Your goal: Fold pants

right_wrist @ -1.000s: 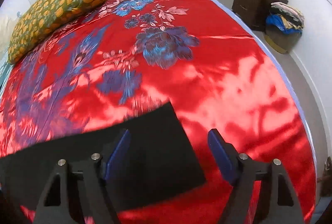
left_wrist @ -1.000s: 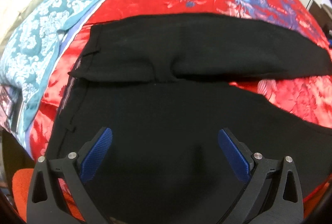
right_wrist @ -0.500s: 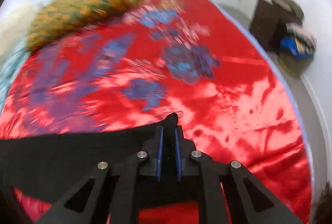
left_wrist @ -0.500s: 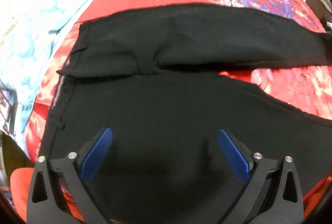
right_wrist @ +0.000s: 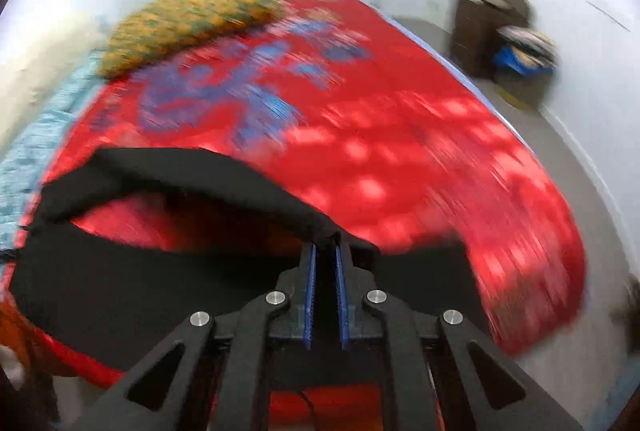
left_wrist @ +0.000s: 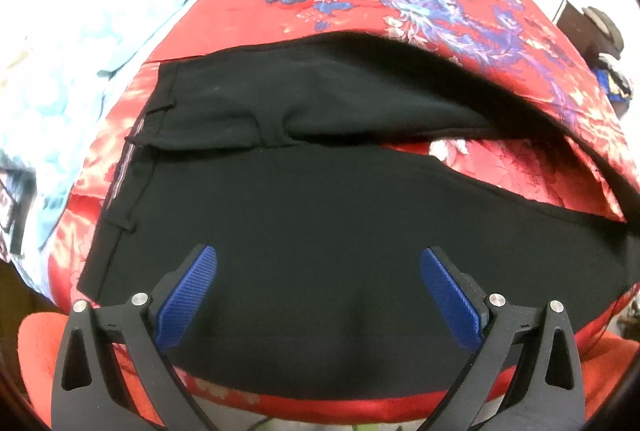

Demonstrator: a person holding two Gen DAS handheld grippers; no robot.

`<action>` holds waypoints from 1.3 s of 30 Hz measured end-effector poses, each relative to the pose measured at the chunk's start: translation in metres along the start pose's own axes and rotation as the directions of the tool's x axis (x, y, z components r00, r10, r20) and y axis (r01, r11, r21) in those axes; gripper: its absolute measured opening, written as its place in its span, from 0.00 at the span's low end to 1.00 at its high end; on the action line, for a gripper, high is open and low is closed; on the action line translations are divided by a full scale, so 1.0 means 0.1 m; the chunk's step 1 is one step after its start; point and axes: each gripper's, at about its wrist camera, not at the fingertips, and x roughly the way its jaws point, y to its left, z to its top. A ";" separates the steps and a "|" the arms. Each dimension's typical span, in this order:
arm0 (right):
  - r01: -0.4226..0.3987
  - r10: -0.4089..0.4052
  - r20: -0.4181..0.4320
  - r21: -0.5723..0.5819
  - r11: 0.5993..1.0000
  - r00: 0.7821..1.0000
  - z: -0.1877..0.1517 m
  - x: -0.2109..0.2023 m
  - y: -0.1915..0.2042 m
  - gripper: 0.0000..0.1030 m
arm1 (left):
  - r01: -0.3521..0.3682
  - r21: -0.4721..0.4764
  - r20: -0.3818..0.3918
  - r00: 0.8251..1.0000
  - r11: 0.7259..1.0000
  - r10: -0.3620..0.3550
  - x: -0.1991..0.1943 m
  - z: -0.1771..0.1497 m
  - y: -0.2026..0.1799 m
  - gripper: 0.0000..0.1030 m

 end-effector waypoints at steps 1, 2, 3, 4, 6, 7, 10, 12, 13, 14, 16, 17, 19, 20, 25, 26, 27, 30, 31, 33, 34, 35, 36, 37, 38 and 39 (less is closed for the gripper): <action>0.028 -0.028 -0.016 0.033 0.999 0.999 -0.14 -0.02 -0.06 0.10 | 0.001 0.003 0.008 1.000 1.000 -0.001 -0.01 -0.02 0.00 0.99; 0.045 -0.042 -0.044 0.075 0.996 0.998 -0.22 0.00 -0.10 0.10 | -0.003 0.007 0.014 1.000 1.000 0.003 -0.01 -0.04 0.01 0.99; 0.059 -0.050 -0.076 0.112 0.992 0.996 -0.29 0.02 -0.13 0.16 | -0.007 0.008 0.018 1.000 1.000 0.007 0.00 -0.07 0.02 0.99; 0.072 -0.060 -0.099 0.131 0.989 0.993 -0.32 0.04 -0.15 0.23 | -0.009 0.008 0.017 1.000 1.000 0.009 0.02 -0.10 0.04 0.99; 0.109 -0.097 -0.098 0.125 0.986 0.990 -0.36 -0.05 -0.08 0.76 | 0.006 -0.003 0.012 1.000 1.000 -0.006 0.04 -0.17 0.09 0.99; 0.122 -0.114 -0.072 0.119 0.985 0.991 -0.36 -0.11 -0.02 0.83 | 0.020 -0.012 0.018 1.000 1.000 -0.020 0.05 -0.21 0.12 0.99; 0.182 -0.186 0.045 0.082 0.980 0.981 -0.35 -0.39 0.25 0.91 | 0.048 -0.025 0.052 0.998 0.999 -0.047 0.07 -0.35 0.19 0.99; 0.202 -0.208 0.082 0.073 0.977 0.975 -0.40 -0.49 0.43 0.92 | 0.053 -0.015 0.075 0.996 0.998 -0.052 0.10 -0.40 0.20 0.99; 0.186 -0.193 0.102 0.077 0.980 0.976 -0.45 -0.54 0.58 0.92 | 0.050 -0.002 0.084 0.995 0.999 -0.050 0.13 -0.42 0.20 0.99; 0.161 -0.169 0.113 0.082 0.984 0.979 -0.49 -0.57 0.70 0.92 | 0.048 0.011 0.091 0.995 0.999 -0.048 0.15 -0.43 0.19 0.99; 0.093 -0.103 0.128 0.086 0.992 0.986 -0.61 -0.59 1.06 0.92 | 0.038 0.039 0.105 0.994 0.999 -0.042 0.18 -0.45 0.18 0.99; 0.061 -0.070 0.127 0.077 0.995 0.989 -0.65 -0.58 1.21 0.92 | 0.038 0.048 0.107 0.993 0.998 -0.043 0.18 -0.46 0.18 0.99; 0.007 -0.011 0.123 0.030 1.000 0.992 -0.74 -0.53 1.53 0.92 | 0.057 0.046 0.113 0.992 0.997 -0.061 0.16 -0.47 0.20 0.99; -0.011 0.011 0.121 -0.003 1.000 0.993 -0.78 -0.53 1.67 0.92 | 0.069 0.041 0.119 0.990 0.997 -0.073 0.14 -0.48 0.22 0.99; -0.017 0.047 0.166 -0.174 0.985 0.985 -0.91 -0.60 2.17 0.92 | 0.093 0.036 0.146 0.984 0.995 -0.097 0.05 -0.50 0.26 0.99; -0.021 0.056 0.183 -0.186 0.982 0.982 -0.95 -0.63 2.22 0.92 | 0.094 0.033 0.150 0.984 0.995 -0.098 0.04 -0.50 0.27 0.99; -0.032 0.070 0.189 -0.197 0.980 0.980 -0.98 -0.65 2.26 0.93 | 0.096 0.030 0.152 0.983 0.995 -0.099 0.03 -0.50 0.28 0.99; -0.064 0.108 0.198 -0.220 0.973 0.974 -1.07 -0.65 2.31 0.93 | 0.094 0.022 0.164 0.982 0.995 -0.096 0.01 -0.49 0.31 0.99; -0.071 0.115 0.199 -0.217 0.974 0.973 -1.07 -0.63 2.31 0.93 | 0.088 0.021 0.167 0.982 0.996 -0.090 0.00 -0.49 0.32 0.99; -0.085 0.120 0.197 -0.179 0.980 0.973 -1.09 -0.60 2.20 0.93 | 0.081 0.018 0.165 0.983 0.997 -0.083 0.01 -0.50 0.34 0.99; -0.092 0.118 0.194 -0.138 0.986 0.974 -1.09 -0.58 2.10 0.93 | 0.078 0.013 0.159 0.984 0.997 -0.079 0.02 -0.50 0.34 0.99; -0.100 0.115 0.191 -0.086 0.991 0.975 -1.10 -0.55 1.97 0.93 | 0.075 0.010 0.155 0.985 0.997 -0.075 0.03 -0.51 0.35 0.99; -0.108 0.114 0.189 -0.040 0.993 0.975 -1.11 -0.54 1.86 0.93 | 0.070 0.005 0.148 0.986 0.998 -0.070 0.05 -0.51 0.35 0.99; -0.116 0.110 0.187 0.025 0.993 0.976 -1.12 -0.51 1.70 0.93 | 0.065 0.002 0.141 0.988 0.998 -0.065 0.07 -0.51 0.35 0.99; -0.119 0.099 0.184 0.102 0.988 0.978 -1.13 -0.47 1.52 0.93 | 0.060 0.000 0.135 0.989 0.998 -0.060 0.09 -0.51 0.35 0.99; -0.120 0.093 0.180 0.146 0.982 0.979 -1.13 -0.44 1.41 0.93 | 0.055 0.000 0.129 0.990 0.998 -0.055 0.11 -0.51 0.34 0.99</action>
